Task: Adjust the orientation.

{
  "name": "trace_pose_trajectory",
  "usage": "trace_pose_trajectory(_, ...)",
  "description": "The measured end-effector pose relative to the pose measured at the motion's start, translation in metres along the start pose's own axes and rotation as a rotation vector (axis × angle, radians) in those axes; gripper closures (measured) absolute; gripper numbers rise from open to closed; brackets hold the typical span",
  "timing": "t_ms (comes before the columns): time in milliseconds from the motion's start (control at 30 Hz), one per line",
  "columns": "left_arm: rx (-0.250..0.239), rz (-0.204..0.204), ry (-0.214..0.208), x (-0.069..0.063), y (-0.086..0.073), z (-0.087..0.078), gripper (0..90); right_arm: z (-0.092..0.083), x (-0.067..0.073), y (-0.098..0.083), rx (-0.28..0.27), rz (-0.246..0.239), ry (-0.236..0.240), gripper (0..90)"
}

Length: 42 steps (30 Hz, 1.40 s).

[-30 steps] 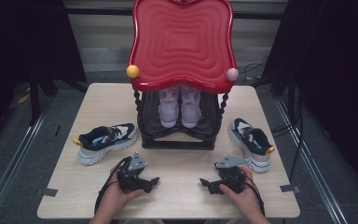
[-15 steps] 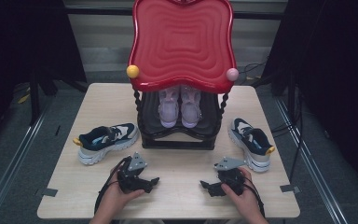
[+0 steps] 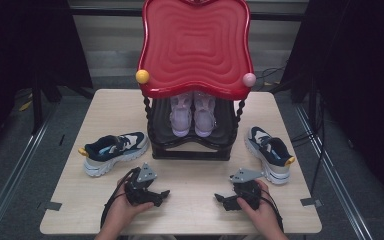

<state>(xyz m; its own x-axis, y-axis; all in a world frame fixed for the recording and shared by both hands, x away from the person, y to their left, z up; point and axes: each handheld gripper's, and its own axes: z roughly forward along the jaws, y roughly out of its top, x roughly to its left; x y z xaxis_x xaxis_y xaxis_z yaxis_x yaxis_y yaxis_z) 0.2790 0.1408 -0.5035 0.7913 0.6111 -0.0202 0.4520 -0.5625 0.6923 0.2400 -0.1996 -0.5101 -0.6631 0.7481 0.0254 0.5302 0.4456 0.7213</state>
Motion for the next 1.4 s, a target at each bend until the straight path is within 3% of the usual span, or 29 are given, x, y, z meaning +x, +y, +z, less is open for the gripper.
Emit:
trace_pose_trajectory(300,0.057,0.006,-0.02,0.008,0.01,-0.015,19.2,0.0,0.0,0.0,0.0,0.0,0.0,13.2)
trace_pose_trajectory(433,0.113,0.041,-0.021,0.01,0.012,-0.02,19.4,0.0,0.0,0.0,0.0,0.0,0.0,13.2)
trace_pose_trajectory(567,0.161,0.048,-0.037,0.013,0.014,-0.024,19.8,0.0,0.0,0.0,0.0,0.0,0.0,13.1)
trace_pose_trajectory(667,0.186,0.052,-0.025,0.017,0.018,-0.029,20.1,0.0,0.0,0.0,0.0,0.0,0.001,13.2)
trace_pose_trajectory(1000,0.203,0.053,-0.037,0.028,0.033,-0.042,20.2,0.0,0.0,0.0,0.0,0.0,0.001,13.1)
trace_pose_trajectory(1267,0.211,0.052,0.008,0.042,0.041,-0.053,20.7,0.0,0.0,0.0,0.0,0.0,0.001,13.1)
trace_pose_trajectory(1400,0.247,0.047,0.017,0.05,0.045,-0.058,20.7,0.0,0.0,0.0,0.0,0.0,0.001,13.1)
